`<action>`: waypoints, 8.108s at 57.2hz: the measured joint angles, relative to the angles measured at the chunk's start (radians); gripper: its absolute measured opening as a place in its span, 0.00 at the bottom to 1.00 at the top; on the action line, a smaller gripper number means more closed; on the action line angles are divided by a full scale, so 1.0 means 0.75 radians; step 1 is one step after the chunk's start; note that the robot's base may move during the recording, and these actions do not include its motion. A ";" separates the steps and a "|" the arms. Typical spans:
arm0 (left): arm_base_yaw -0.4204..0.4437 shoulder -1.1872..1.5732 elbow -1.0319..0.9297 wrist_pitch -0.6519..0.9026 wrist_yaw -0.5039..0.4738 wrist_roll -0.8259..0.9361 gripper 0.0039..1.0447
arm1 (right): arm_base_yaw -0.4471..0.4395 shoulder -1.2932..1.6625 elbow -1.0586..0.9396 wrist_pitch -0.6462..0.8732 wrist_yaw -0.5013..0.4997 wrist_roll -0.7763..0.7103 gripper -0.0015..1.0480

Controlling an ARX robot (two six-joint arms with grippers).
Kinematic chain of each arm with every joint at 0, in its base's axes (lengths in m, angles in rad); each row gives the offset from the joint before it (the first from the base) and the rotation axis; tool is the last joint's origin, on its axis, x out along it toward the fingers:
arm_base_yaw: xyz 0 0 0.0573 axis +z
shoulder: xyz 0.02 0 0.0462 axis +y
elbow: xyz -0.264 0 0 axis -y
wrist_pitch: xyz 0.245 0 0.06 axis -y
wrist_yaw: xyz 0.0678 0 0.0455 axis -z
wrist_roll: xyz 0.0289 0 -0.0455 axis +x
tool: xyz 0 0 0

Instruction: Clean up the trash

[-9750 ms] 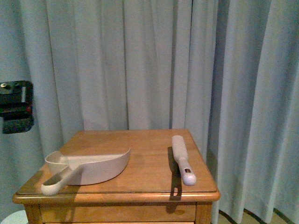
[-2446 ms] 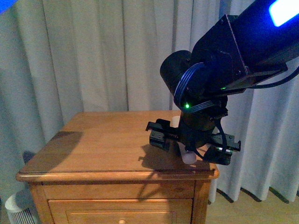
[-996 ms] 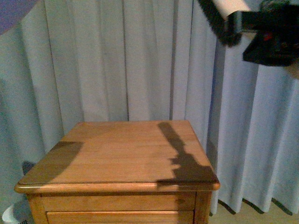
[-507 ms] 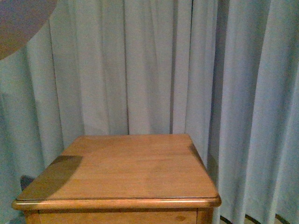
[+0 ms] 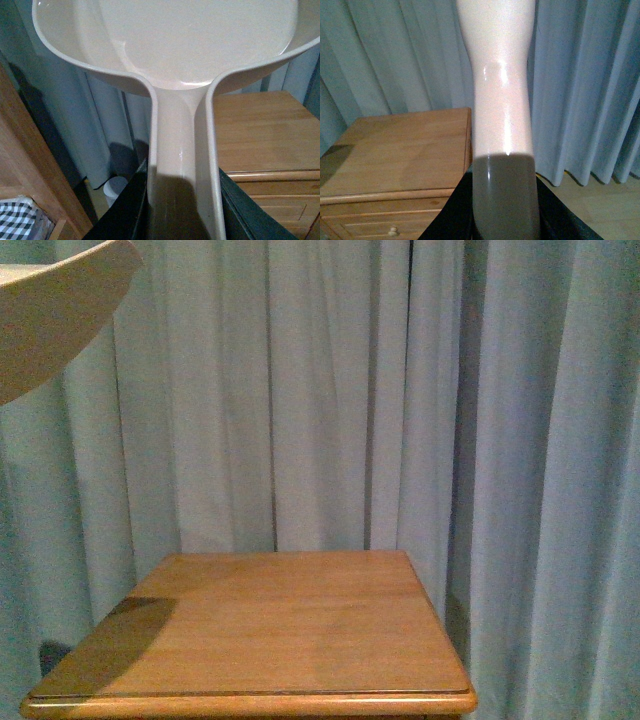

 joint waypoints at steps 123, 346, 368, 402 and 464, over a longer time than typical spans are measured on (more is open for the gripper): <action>0.005 0.006 -0.004 -0.001 0.001 -0.004 0.27 | -0.005 -0.016 -0.038 0.020 -0.025 0.016 0.19; 0.316 2.033 1.019 -0.247 0.947 0.946 0.27 | -0.002 -0.016 -0.039 0.021 -0.025 0.020 0.19; 0.317 2.049 1.060 -0.302 0.925 0.971 0.27 | -0.002 -0.016 -0.039 0.021 -0.025 0.020 0.19; 0.317 2.049 1.060 -0.304 0.907 0.982 0.27 | -0.002 -0.016 -0.039 0.021 -0.025 0.020 0.19; 0.317 2.050 1.060 -0.304 0.906 0.985 0.27 | 0.153 0.634 0.291 -0.079 -0.289 0.037 0.19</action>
